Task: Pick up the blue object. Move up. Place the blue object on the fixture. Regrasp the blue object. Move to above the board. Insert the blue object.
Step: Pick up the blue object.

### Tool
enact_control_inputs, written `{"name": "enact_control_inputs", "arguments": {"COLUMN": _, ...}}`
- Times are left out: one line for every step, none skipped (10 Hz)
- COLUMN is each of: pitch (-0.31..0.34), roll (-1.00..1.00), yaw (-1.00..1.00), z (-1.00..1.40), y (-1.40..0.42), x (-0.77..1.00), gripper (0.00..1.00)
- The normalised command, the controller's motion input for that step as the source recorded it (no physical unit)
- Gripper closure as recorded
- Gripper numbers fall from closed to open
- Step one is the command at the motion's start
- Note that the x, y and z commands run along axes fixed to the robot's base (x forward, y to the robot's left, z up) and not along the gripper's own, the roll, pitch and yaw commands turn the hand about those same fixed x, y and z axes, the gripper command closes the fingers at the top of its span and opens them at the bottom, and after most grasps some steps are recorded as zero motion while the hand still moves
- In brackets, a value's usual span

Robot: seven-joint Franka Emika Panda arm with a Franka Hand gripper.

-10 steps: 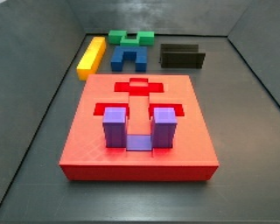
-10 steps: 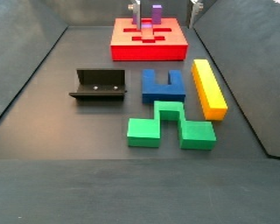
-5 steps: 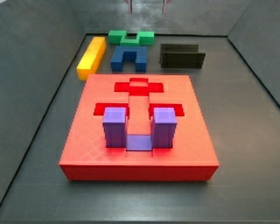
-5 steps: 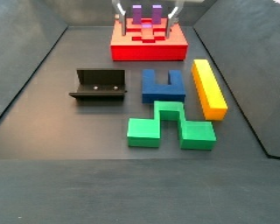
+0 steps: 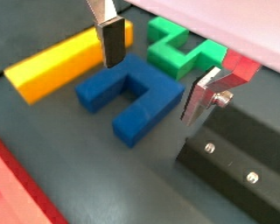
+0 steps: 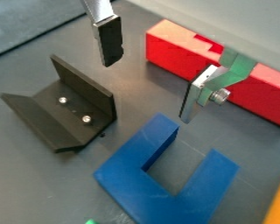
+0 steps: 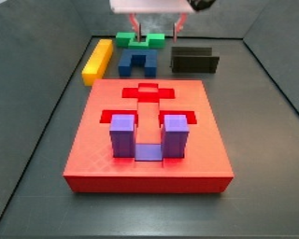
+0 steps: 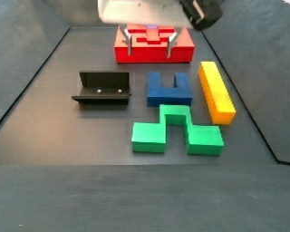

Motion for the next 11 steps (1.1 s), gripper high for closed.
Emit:
{"name": "enact_control_inputs", "arguments": {"pitch": -0.029, "roll": 0.20, "yaw": 0.06, "z": -0.58, "y": -0.27, "x": 0.09, "gripper": 0.00}}
{"name": "enact_control_inputs", "arguments": {"pitch": -0.027, "roll": 0.21, "yaw": 0.00, "z": -0.57, "y": -0.32, "x": 0.03, "gripper": 0.00}}
{"name": "enact_control_inputs", "arguments": {"pitch": 0.000, "roll": 0.23, "yaw": 0.00, "z": -0.45, "y": -0.24, "x": 0.01, "gripper": 0.00}}
{"name": "enact_control_inputs", "arguments": {"pitch": 0.000, "roll": 0.06, "yaw": -0.01, "z": -0.39, "y": 0.00, "x": 0.00, "gripper": 0.00}}
{"name": "enact_control_inputs", "arguments": {"pitch": 0.000, "roll": 0.00, "yaw": 0.00, "z": -0.32, "y": 0.08, "x": -0.09, "gripper": 0.00}}
{"name": "enact_control_inputs", "arguments": {"pitch": 0.000, "roll": 0.00, "yaw": 0.00, "z": -0.29, "y": 0.09, "x": -0.24, "gripper": 0.00}}
{"name": "enact_control_inputs", "arguments": {"pitch": 0.000, "roll": 0.00, "yaw": 0.00, "z": -0.29, "y": 0.06, "x": -0.23, "gripper": 0.00}}
{"name": "enact_control_inputs", "arguments": {"pitch": 0.000, "roll": 0.00, "yaw": 0.00, "z": -0.27, "y": 0.05, "x": -0.21, "gripper": 0.00}}
{"name": "enact_control_inputs", "arguments": {"pitch": 0.000, "roll": 0.00, "yaw": 0.00, "z": -0.24, "y": 0.05, "x": -0.13, "gripper": 0.00}}
{"name": "enact_control_inputs", "arguments": {"pitch": 0.000, "roll": 0.00, "yaw": 0.00, "z": -0.21, "y": 0.11, "x": -0.04, "gripper": 0.00}}
{"name": "enact_control_inputs", "arguments": {"pitch": 0.000, "roll": 0.00, "yaw": 0.00, "z": -0.19, "y": 0.21, "x": 0.00, "gripper": 0.00}}
